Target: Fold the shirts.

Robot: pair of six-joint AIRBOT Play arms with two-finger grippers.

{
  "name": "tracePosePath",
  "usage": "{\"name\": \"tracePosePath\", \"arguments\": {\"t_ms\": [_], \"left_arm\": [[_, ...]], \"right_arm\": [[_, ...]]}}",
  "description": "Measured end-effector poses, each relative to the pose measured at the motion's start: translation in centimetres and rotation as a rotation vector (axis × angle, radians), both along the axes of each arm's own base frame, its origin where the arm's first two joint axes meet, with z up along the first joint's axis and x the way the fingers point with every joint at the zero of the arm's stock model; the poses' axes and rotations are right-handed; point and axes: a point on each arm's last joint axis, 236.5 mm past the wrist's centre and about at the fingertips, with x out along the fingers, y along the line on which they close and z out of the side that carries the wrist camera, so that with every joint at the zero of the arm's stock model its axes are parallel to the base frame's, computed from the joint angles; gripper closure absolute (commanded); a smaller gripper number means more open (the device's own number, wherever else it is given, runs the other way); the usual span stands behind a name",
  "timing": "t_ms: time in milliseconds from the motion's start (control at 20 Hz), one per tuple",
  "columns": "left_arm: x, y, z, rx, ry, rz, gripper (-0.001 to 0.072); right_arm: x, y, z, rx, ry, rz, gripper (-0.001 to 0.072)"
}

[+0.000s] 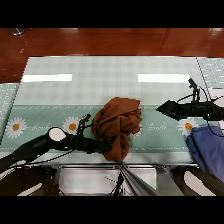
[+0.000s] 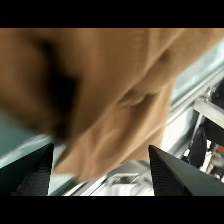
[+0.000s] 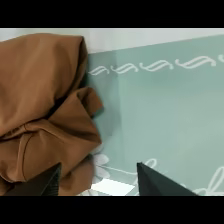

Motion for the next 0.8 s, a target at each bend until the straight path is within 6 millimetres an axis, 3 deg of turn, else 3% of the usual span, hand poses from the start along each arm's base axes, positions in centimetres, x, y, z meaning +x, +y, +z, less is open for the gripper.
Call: {"name": "tracePosePath", "arguments": {"t_ms": [50, 100, 250, 400, 600, 800], "left_arm": [[0.1, -0.9, 0.1, -0.013, -0.001, -0.011, 0.03], [0.2, -1.9, 0.3, -0.03, -0.007, -0.027, 0.0685], [0.6, -4.3, 1.7, -0.093, -0.042, -0.089, 0.0691], [2.5, -5.4, 4.0, -0.166, -0.081, -0.105, 0.0691], [6.9, -4.4, 6.5, -0.224, -0.128, -0.03, 0.0691], [9.1, -3.2, 7.6, -0.251, -0.143, 0.014, 0.0691]], "right_arm": [[0.0, 0.3, 0.0, -0.003, -0.005, 0.008, 0.0147], [0.1, 0.6, -0.1, -0.007, -0.011, 0.012, 0.0147], [0.7, 1.0, -0.2, -0.016, -0.028, -0.005, 0.0147], [0.8, 0.9, -0.4, -0.035, -0.026, -0.008, 0.0147], [-1.2, 0.7, -1.6, -0.072, 0.042, 0.044, 0.0147], [-4.6, 2.7, -3.6, -0.082, 0.13, 0.145, 0.0147]]}}
